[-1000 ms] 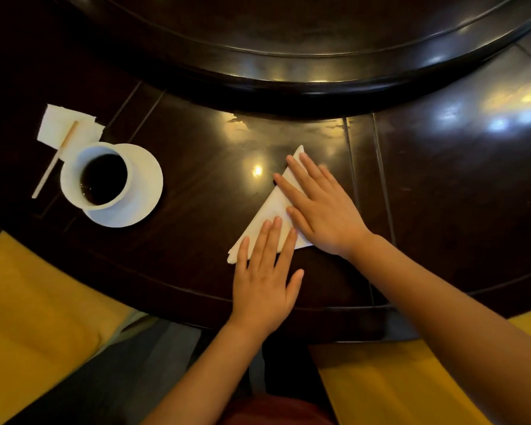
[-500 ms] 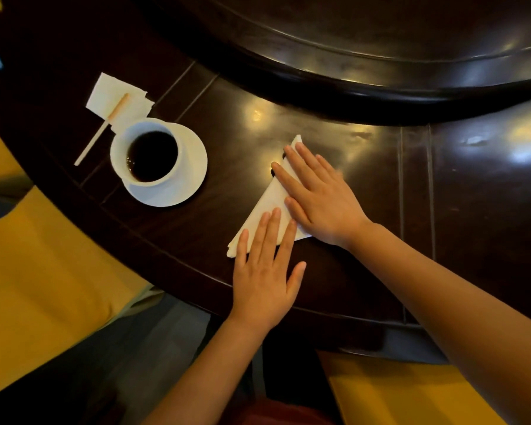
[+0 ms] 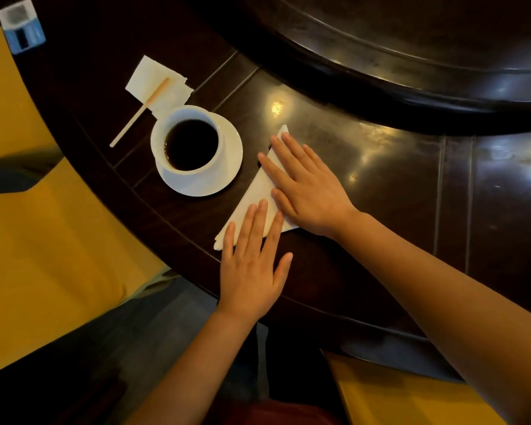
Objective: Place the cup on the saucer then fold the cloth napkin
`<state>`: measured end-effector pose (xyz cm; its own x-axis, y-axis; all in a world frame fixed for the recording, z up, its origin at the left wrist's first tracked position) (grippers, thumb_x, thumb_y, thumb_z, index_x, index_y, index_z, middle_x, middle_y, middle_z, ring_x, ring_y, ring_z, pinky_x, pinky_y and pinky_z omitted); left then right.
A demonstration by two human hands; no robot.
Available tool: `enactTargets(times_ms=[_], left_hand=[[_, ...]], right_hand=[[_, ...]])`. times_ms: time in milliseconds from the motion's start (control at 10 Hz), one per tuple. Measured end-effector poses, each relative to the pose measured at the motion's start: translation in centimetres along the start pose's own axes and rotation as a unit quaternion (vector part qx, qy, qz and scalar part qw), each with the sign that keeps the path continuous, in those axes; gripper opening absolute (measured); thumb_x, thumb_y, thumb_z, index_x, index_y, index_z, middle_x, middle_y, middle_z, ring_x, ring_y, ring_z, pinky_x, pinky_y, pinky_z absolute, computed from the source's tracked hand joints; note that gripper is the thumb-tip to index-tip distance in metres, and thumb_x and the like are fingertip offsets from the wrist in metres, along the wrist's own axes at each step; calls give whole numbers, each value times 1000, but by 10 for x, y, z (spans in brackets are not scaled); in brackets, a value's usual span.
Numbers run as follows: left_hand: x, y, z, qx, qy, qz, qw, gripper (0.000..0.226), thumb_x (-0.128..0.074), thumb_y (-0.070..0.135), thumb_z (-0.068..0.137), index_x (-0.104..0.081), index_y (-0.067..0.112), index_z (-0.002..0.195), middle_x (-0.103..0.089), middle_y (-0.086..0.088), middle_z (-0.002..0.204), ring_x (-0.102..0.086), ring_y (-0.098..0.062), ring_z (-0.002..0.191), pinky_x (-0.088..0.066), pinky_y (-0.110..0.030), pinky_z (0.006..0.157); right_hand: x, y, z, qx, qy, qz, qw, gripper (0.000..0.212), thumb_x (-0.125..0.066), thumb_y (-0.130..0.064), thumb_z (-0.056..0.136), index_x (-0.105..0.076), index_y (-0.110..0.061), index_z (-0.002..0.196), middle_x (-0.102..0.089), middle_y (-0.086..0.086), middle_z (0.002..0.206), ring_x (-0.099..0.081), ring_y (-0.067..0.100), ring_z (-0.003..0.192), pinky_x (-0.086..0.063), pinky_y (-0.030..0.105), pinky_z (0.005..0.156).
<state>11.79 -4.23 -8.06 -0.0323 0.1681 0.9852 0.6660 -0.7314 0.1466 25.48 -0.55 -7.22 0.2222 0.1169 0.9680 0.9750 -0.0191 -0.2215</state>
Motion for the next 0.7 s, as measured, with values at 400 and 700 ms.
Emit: enactTargets(times_ms=[400, 700], left_hand=[[6, -2, 0, -8, -18, -4, 1000, 62, -27, 46, 94, -20, 16, 148, -18, -13, 155, -8, -24, 143, -7, -43, 114], [52, -4, 11, -42, -21, -90, 995, 58, -37, 46, 89, -49, 9, 133, -47, -15, 139, -40, -28, 132, -35, -44, 104]], right_hand=[[2, -3, 0, -14, -13, -17, 1000, 57, -24, -42, 97, -11, -20, 148, -5, 12, 157, 4, 26, 143, 3, 40, 114], [43, -5, -7, -41, -5, 13, 999, 52, -41, -36, 92, -36, -17, 140, -28, 14, 151, -19, 28, 141, -12, 50, 113]])
Point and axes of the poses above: each hand's wrist, its own z-axis towards the middle knuckle, its own x-axis out of the back of the hand, y = z × x, the point moved 6 cm from there along z, towards the middle knuckle
